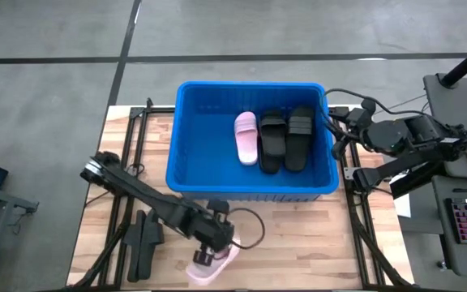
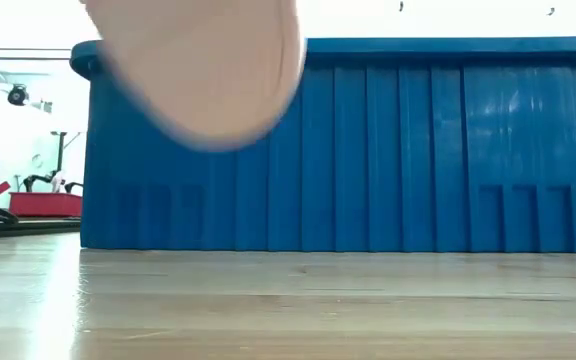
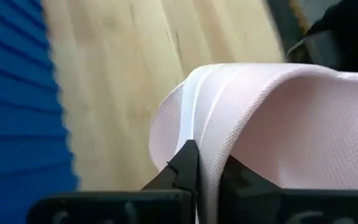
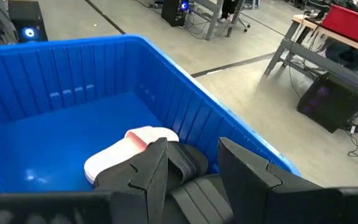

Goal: Pick and place slides into bin
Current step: Put the pink slipper into the blue bin

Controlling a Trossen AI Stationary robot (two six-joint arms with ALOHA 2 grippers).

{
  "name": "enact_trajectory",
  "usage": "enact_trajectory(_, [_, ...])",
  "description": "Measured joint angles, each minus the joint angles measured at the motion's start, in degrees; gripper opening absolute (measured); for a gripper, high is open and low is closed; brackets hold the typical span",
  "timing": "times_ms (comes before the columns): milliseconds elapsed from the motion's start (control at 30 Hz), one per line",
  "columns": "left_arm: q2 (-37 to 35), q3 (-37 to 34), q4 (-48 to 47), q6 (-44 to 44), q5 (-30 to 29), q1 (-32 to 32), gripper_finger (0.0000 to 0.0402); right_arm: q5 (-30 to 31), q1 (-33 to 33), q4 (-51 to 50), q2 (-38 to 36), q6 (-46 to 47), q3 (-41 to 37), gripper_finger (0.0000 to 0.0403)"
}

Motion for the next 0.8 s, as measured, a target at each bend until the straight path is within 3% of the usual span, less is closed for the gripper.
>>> enact_trajectory(100, [-4.19,2.46,-0.35,1.63,-2.18,1.40,0.0001,0.00,0.00,0.00,0.00,0.57,-0.93,0.0132])
enact_trajectory(200, [-8.42,4.26,3.58,1.59,-9.26,3.27,0.0001,0.00,-0.02,0.00,0.04,1.07,-1.61,0.0132])
enact_trajectory(367, [-13.22,5.54,12.94,7.36,-29.08,5.70,0.0000,0.24,-0.01,0.15,0.06,1.50,-1.76,0.0132])
enact_trajectory(467, [-13.36,5.39,14.00,12.23,-43.07,7.94,0.0000,0.46,-0.02,0.31,-0.06,1.50,-1.67,0.0132])
enact_trajectory(567, [-11.62,5.28,14.97,12.70,-52.72,11.87,0.0000,0.48,-0.02,0.49,-0.16,1.50,-1.21,0.0132])
enact_trajectory(667, [-8.73,5.23,14.97,10.49,-58.24,16.81,0.0000,0.49,-0.02,0.50,-0.42,1.48,-0.83,0.0132])
enact_trajectory(800, [-3.78,4.89,14.77,6.92,-58.04,23.89,0.0000,0.48,0.00,0.41,-0.83,1.50,-0.22,0.0132])
